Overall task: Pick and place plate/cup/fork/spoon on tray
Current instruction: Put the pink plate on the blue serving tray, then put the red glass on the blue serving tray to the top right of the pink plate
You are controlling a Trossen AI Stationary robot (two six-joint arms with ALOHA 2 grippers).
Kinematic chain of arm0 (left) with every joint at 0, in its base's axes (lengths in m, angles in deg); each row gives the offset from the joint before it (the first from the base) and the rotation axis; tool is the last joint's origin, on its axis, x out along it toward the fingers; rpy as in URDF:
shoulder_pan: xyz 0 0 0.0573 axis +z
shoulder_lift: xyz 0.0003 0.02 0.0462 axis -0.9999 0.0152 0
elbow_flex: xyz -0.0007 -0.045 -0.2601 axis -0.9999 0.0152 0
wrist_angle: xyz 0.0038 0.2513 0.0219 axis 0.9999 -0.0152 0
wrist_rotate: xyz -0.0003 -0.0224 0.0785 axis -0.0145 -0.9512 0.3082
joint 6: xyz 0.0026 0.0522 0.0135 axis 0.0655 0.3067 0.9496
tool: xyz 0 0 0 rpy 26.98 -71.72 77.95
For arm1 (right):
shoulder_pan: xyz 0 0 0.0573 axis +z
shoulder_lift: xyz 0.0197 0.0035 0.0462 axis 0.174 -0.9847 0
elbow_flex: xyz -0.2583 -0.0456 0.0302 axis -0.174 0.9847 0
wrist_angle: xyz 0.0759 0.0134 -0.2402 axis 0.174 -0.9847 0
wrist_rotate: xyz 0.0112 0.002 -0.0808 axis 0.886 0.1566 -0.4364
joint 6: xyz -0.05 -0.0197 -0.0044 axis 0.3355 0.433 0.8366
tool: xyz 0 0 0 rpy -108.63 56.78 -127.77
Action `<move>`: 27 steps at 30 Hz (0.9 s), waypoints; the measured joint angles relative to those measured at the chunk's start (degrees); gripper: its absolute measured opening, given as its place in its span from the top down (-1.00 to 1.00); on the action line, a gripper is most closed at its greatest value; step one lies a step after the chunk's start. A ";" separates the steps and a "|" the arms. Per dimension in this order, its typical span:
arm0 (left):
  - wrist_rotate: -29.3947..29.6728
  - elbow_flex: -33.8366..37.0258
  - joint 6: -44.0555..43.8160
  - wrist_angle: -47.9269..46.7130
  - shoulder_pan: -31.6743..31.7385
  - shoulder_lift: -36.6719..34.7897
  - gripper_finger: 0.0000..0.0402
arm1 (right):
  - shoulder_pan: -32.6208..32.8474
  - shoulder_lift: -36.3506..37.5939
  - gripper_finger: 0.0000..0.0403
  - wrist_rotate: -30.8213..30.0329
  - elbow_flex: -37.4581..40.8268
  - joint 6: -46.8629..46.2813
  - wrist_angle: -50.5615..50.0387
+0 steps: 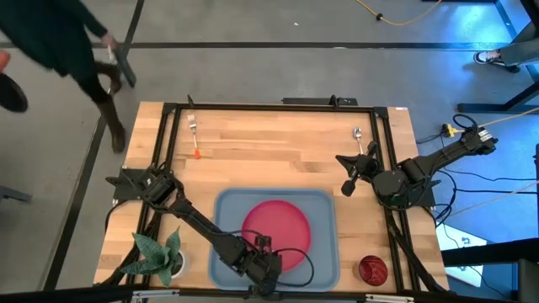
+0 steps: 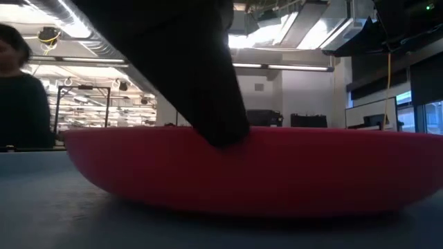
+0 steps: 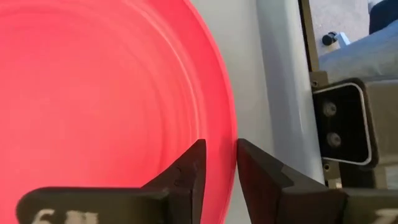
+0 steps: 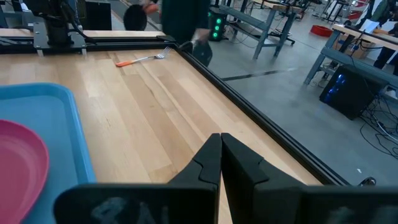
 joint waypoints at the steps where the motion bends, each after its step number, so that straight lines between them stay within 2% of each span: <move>1: -0.07 0.00 0.10 0.01 0.08 0.00 0.58 | 0.00 0.00 0.92 0.01 0.00 0.01 0.00; 9: -0.49 0.00 7.17 -0.86 0.16 -2.05 0.58 | 0.00 0.02 0.92 1.00 0.00 2.91 0.19; 14: 3.02 -0.04 7.67 -3.56 0.17 -5.33 0.58 | 0.00 0.02 0.92 12.15 -0.02 4.36 0.92; 19: 11.23 -0.07 7.69 -9.48 0.19 -9.49 0.58 | 0.00 0.02 0.92 23.68 -0.02 4.56 1.27; 23: 18.16 -0.07 7.05 -14.33 0.25 -12.90 0.58 | 0.02 0.02 0.92 28.39 -0.02 2.89 1.56; 27: 21.10 -0.07 5.70 -19.34 0.54 -15.63 0.58 | 0.02 0.00 0.92 31.09 -0.02 1.31 1.65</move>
